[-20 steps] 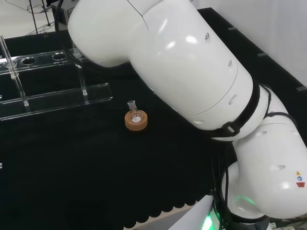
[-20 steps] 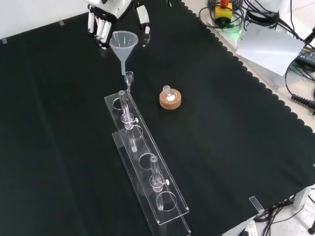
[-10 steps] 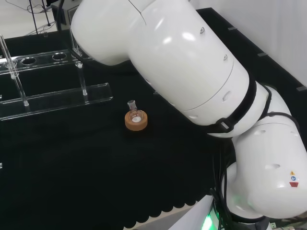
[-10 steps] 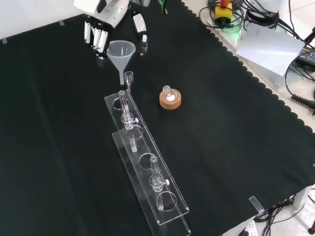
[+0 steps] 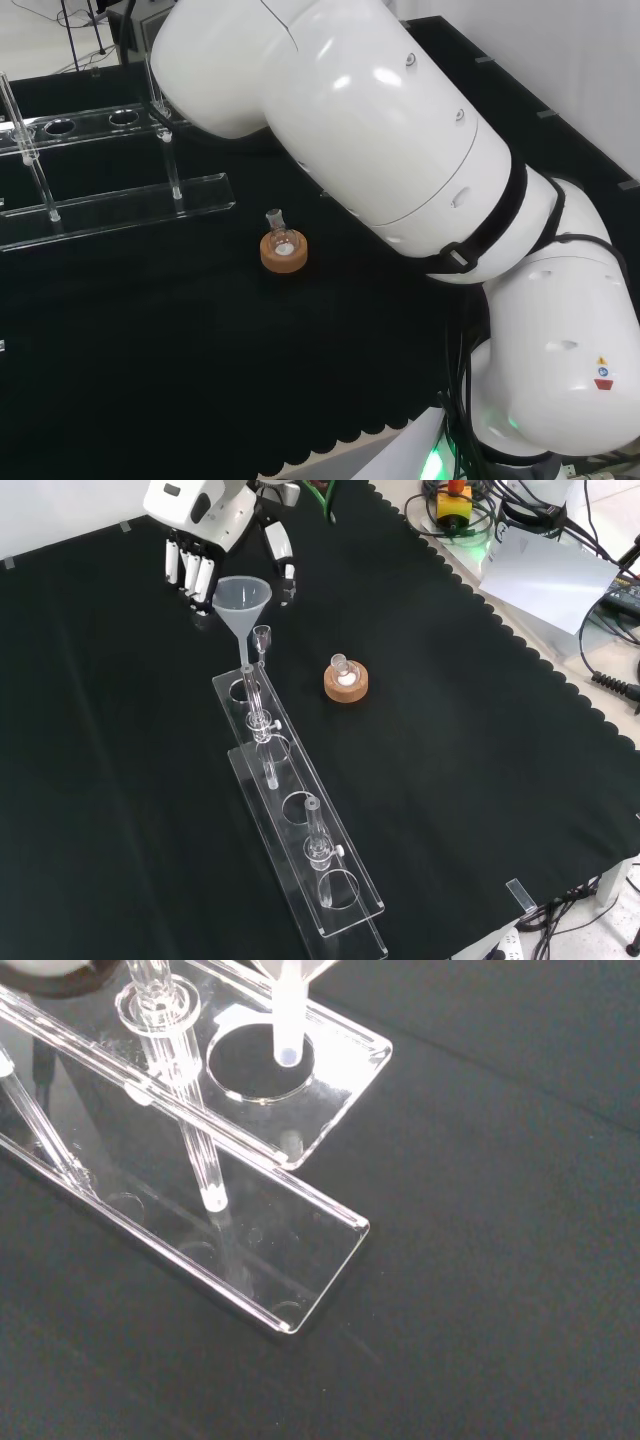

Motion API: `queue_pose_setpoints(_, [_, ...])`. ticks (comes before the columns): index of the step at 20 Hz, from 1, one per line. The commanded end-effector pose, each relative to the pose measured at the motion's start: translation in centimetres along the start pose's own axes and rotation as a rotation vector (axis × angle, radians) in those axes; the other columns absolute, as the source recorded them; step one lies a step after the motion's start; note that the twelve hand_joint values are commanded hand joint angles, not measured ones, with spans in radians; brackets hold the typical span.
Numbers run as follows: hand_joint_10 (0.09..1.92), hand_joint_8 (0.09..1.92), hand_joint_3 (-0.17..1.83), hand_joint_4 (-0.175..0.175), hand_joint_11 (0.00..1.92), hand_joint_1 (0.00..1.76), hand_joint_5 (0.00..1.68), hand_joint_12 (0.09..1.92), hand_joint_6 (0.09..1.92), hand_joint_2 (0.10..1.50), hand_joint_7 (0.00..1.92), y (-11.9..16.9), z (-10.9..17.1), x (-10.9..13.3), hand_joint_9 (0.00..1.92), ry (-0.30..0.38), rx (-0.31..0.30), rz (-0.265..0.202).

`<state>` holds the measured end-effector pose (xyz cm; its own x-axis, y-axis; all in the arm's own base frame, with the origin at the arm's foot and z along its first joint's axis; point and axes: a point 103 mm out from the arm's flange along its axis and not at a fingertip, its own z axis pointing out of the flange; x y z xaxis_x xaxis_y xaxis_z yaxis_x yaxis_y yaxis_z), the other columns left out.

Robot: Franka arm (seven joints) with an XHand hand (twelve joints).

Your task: Put the funnel back on the funnel stand.

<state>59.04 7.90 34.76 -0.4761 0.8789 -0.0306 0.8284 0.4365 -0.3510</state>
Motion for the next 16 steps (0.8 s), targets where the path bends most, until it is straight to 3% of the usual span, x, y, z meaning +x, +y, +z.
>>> queue_pose_setpoints(1, [0.36,0.65,0.61,-0.024,0.74,0.76,0.75,1.19,0.81,0.68,0.79,1.6,0.2,0.4,1.22,-0.011,0.025,-0.002])
queue_pose_setpoints(16, [0.38,0.66,0.61,-0.024,0.73,0.76,0.75,1.2,0.82,0.68,0.78,2.6,1.3,0.6,1.21,0.0,0.042,-0.017])
